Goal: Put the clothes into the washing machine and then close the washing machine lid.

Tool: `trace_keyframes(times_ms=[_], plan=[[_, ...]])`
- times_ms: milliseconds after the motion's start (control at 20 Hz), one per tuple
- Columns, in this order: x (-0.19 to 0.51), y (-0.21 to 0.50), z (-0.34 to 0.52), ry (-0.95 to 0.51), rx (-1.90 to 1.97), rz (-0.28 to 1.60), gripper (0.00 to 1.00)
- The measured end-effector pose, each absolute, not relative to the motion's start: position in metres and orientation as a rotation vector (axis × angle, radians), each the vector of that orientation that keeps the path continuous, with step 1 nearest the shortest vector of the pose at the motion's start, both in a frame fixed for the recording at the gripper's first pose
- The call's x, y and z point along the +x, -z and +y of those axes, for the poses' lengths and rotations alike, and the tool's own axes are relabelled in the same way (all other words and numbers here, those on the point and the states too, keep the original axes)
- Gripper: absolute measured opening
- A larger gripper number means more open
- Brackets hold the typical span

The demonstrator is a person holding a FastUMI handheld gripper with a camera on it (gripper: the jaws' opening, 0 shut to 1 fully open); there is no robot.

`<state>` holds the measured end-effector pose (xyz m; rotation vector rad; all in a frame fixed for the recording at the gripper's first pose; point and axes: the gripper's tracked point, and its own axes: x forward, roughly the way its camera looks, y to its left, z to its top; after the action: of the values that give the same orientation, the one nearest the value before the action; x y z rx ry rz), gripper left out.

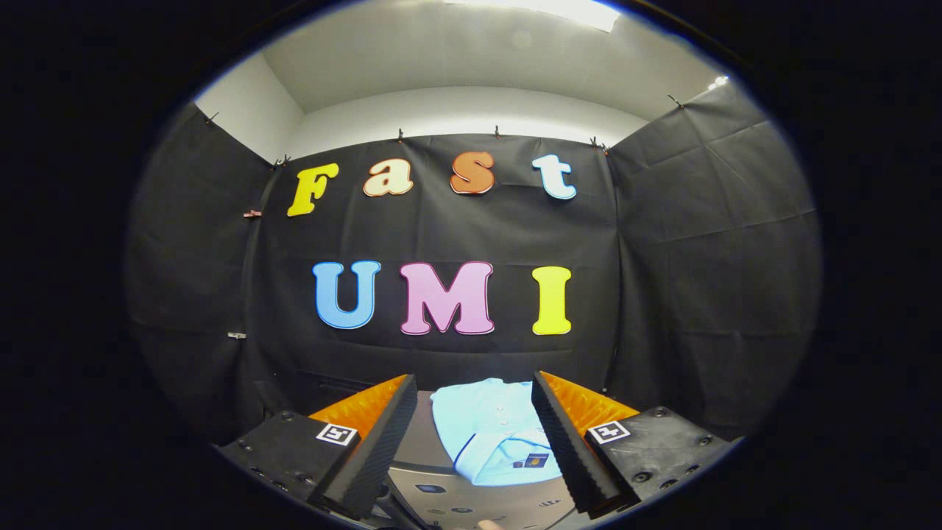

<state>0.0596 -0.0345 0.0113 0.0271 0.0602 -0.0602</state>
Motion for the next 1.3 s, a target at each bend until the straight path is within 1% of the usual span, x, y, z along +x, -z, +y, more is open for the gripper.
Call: trace_keyframes(times_ms=[200,350,800,1050,1300], plan=[[0.101,-0.01,-0.05,0.073,0.052,0.112,0.98],[0.134,0.007,-0.057,0.073,0.06,0.182,0.99],[0.232,0.095,-0.074,0.084,-0.002,0.484,1.0],[0.266,0.162,-0.085,0.099,0.052,0.677,0.99],[0.283,0.197,-0.105,0.167,0.023,0.762,1.0]])
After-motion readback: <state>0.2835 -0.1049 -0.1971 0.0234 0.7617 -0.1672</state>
